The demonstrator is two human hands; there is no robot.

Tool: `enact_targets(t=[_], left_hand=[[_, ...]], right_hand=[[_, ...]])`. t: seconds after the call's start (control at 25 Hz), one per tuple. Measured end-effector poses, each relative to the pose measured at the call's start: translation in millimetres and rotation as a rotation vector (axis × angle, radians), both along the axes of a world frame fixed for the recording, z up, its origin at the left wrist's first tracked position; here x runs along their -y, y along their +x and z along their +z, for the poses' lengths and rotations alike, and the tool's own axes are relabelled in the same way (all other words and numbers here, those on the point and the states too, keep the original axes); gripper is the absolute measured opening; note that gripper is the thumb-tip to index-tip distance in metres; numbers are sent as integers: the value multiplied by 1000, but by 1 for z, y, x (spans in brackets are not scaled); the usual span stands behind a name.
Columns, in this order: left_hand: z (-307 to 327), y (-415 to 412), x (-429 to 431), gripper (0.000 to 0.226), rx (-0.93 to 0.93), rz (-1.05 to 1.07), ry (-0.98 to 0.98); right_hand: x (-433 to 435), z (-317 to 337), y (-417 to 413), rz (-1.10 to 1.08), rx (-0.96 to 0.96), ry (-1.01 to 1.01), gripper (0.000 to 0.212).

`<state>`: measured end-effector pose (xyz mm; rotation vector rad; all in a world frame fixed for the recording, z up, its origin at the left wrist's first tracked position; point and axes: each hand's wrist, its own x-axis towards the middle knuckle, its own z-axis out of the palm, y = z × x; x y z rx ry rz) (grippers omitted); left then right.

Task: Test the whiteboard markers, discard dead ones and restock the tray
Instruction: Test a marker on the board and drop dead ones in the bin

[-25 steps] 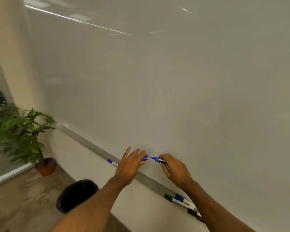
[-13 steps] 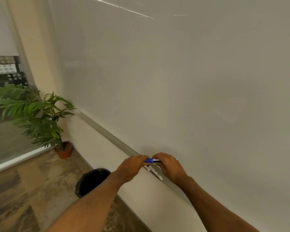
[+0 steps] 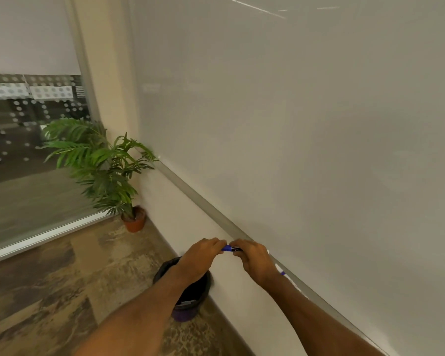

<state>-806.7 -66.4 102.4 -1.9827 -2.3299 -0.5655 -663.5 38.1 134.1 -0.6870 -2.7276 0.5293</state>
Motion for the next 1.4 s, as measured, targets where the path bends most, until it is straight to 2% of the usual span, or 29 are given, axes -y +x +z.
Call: enact_targets(t=[0.2,0.4,0.56,0.72,0.8,0.88,1.0,1.08,1.2,1.4], left_hand=[[-19,-46,22,40,23,75,-50],[-29,-73,30,34,27,120,-98],[-43,-82,37,39,34,184,-138],[-63,-100,37,44,32,236,-206],[-73,-112,32,45,44,264,-233],[-80,-123,28,44,16,302,-194],[-95,-138,17,45,21,329,-184],[-110,-149,11,40,30,401,-177],[-136,-165,-3,49,133,520,-283],[-168,-195,-18,72,209,601,-417]], right_hand=[[14,-15,-51,44,9,2,25],[18,-26,-84,114,11,-27,22],[18,-38,-105,155,29,-34,20],[14,-63,-131,223,71,-115,29],[4,-75,-149,273,95,-116,28],[-4,-87,-166,331,111,-66,28],[-20,-111,-193,422,92,154,31],[-29,-131,-207,449,119,232,31],[-39,-157,-227,422,212,239,44],[-52,-191,-259,380,226,227,45]])
